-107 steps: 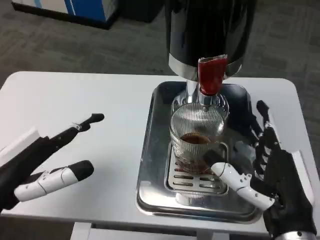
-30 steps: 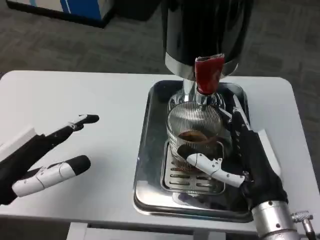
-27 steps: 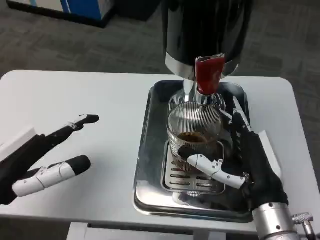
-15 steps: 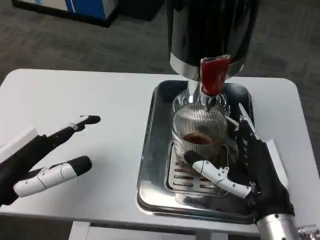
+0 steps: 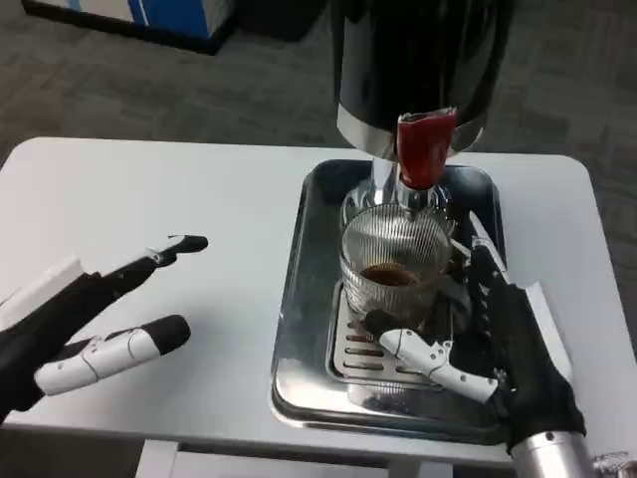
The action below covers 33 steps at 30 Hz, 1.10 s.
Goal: Grasp the cup under the faucet to collect the drink, then remove the cup.
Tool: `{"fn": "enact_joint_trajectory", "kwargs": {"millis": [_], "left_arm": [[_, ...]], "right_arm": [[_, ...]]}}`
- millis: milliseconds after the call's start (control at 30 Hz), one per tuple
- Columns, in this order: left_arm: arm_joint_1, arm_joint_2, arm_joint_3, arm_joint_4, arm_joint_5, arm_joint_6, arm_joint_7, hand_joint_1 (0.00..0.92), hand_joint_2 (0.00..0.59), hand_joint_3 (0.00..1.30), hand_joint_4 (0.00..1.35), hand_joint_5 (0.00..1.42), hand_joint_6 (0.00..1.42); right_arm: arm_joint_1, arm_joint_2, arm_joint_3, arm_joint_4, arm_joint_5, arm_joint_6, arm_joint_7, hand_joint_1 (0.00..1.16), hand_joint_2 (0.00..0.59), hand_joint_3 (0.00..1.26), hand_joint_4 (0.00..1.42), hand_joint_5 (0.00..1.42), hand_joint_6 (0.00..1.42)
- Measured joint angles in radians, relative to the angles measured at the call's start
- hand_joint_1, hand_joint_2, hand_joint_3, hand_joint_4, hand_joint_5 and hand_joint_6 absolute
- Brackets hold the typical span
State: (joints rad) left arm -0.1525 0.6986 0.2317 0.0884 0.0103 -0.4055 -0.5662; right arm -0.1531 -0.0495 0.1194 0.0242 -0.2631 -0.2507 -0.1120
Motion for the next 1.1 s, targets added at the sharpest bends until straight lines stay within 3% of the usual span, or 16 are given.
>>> {"fn": "enact_joint_trajectory", "kwargs": {"millis": [300, 600, 1100], "left_arm": [[0.007, 0.007, 0.012, -0.003, 0.0, 0.001, 0.0, 0.0, 0.053, 0.12, 0.01, 0.04, 0.0], [0.021, 0.011, 0.024, -0.003, 0.0, 0.001, 0.001, 0.0, 0.053, 0.12, 0.01, 0.04, 0.0], [0.022, 0.012, 0.026, -0.002, 0.0, 0.001, 0.003, 0.0, 0.053, 0.12, 0.01, 0.04, 0.0]], "right_arm": [[-0.049, 0.002, 0.01, 0.046, -0.03, 0.005, -0.008, 0.77, 0.133, 0.04, 0.17, 0.2, 0.25], [-0.075, 0.006, 0.017, 0.047, -0.067, 0.05, -0.037, 0.75, 0.136, 0.04, 0.16, 0.18, 0.22], [-0.083, 0.018, 0.042, 0.042, -0.083, 0.082, -0.064, 0.75, 0.138, 0.21, 0.31, 0.36, 0.31]]}}
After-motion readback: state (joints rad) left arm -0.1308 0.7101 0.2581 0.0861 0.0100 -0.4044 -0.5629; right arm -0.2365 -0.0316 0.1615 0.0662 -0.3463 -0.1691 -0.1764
